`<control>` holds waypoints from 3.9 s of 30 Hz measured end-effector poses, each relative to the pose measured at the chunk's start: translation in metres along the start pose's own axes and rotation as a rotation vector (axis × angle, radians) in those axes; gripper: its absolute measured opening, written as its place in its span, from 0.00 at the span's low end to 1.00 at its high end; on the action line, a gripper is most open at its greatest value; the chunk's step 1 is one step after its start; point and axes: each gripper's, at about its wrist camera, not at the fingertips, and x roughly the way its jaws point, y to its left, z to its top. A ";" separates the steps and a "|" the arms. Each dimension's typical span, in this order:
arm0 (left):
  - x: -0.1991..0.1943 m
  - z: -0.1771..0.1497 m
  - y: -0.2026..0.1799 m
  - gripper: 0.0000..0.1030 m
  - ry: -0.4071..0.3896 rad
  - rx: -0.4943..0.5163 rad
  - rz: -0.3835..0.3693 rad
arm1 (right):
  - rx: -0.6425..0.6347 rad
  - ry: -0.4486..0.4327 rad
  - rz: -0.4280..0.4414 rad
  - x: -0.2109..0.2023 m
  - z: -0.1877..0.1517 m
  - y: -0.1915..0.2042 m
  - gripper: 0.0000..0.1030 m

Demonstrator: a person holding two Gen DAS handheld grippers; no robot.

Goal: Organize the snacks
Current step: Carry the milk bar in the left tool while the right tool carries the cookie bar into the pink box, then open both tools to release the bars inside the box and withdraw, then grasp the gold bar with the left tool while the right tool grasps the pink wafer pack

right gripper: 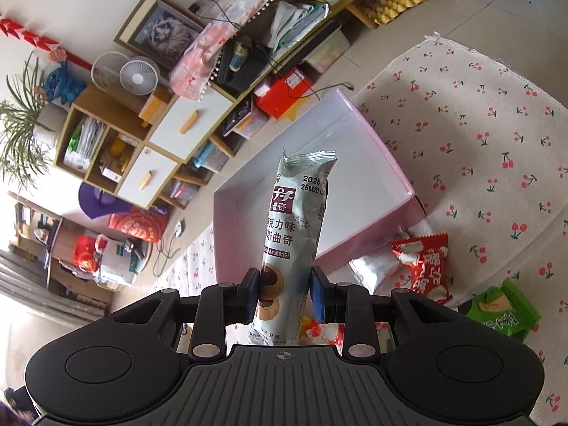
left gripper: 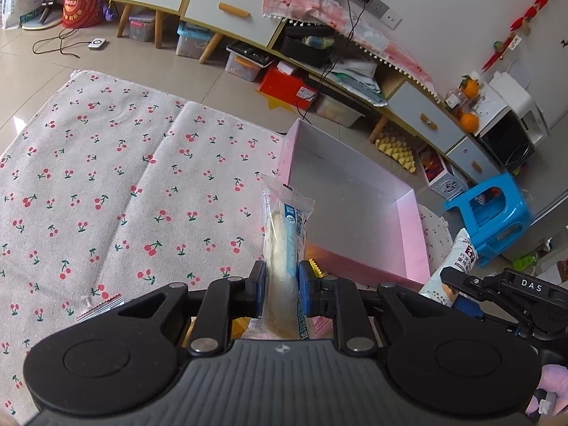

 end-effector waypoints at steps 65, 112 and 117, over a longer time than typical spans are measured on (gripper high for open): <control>0.032 -0.005 -0.052 0.97 -0.067 0.340 0.179 | -0.231 0.009 -0.039 0.001 0.018 0.004 0.86; 0.014 -0.074 0.014 0.53 0.078 0.696 0.104 | -0.213 0.209 -0.015 0.050 -0.095 0.056 0.86; 0.020 -0.073 0.018 0.46 0.121 0.676 0.108 | -0.210 0.197 -0.047 0.060 -0.098 0.059 0.82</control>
